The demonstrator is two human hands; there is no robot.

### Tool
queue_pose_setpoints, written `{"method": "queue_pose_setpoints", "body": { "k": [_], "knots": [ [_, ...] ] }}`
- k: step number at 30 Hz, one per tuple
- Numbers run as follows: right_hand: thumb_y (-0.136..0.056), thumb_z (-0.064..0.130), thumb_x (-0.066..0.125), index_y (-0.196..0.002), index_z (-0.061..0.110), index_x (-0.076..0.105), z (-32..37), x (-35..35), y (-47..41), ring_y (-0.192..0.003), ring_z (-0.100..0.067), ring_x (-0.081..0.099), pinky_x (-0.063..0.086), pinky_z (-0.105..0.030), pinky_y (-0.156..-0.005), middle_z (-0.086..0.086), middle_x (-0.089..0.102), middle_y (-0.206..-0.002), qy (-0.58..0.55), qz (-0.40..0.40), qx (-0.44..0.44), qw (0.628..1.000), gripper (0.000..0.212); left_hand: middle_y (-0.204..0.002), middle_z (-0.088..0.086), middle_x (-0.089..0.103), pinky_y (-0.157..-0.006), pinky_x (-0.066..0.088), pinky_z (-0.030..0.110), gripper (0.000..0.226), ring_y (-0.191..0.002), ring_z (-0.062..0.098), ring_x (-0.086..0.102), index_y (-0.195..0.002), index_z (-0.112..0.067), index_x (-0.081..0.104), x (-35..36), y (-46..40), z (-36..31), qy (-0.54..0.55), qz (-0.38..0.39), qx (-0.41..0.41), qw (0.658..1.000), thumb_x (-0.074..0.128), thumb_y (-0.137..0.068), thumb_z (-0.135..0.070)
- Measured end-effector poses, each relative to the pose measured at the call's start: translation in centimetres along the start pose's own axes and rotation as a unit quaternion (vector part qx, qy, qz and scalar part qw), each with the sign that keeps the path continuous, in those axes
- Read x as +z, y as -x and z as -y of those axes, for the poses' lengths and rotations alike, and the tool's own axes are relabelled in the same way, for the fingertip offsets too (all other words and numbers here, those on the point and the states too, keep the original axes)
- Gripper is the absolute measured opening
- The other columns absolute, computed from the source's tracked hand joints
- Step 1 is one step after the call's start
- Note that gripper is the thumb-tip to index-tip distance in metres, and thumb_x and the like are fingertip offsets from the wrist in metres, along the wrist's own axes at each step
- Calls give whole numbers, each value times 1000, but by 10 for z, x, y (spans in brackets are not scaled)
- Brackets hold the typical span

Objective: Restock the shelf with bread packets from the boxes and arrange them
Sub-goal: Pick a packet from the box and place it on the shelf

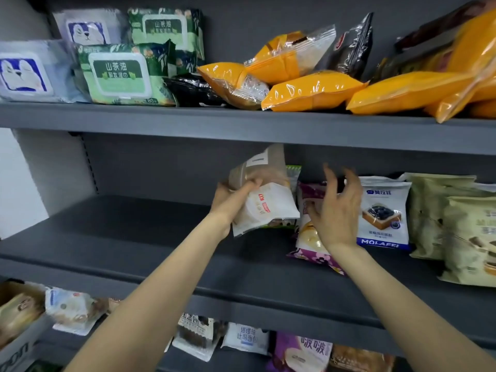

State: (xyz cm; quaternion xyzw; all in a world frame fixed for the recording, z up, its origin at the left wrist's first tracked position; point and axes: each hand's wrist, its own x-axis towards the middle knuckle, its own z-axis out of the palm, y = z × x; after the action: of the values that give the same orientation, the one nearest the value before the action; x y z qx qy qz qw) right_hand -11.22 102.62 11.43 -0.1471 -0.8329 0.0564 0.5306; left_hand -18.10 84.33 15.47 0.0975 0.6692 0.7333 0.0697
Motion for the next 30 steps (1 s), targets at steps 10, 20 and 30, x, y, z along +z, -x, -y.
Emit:
{"method": "queue_pose_setpoints", "body": {
  "k": [10,20,30],
  "knots": [
    [-65,59,67,-138,27,42,84,3,-9,-121,-22,56,47,-43,-99,-2,60,-129,-611,399,306,612,83,-105,5,69,-81,51,32,27,-93,19,65,-109,-17,62,-39,-3,10,55,162,-63,983,43,-99,-34],
    [-88,23,65,-150,35,7,155,51,-5,-139,-9,25,23,-25,-111,9,23,-154,-521,303,189,775,86,-118,1,67,-96,49,36,67,-112,18,62,-129,-20,52,-130,-26,2,-149,130,25,980,72,-72,-51],
    [-64,27,86,-150,31,1,163,73,-36,-145,-23,6,16,-35,-117,-8,7,-157,-273,361,75,889,121,-123,-7,60,-94,45,31,66,-114,15,56,-133,-28,48,-165,-84,-40,-499,212,146,828,77,-74,-35]
  ]
}}
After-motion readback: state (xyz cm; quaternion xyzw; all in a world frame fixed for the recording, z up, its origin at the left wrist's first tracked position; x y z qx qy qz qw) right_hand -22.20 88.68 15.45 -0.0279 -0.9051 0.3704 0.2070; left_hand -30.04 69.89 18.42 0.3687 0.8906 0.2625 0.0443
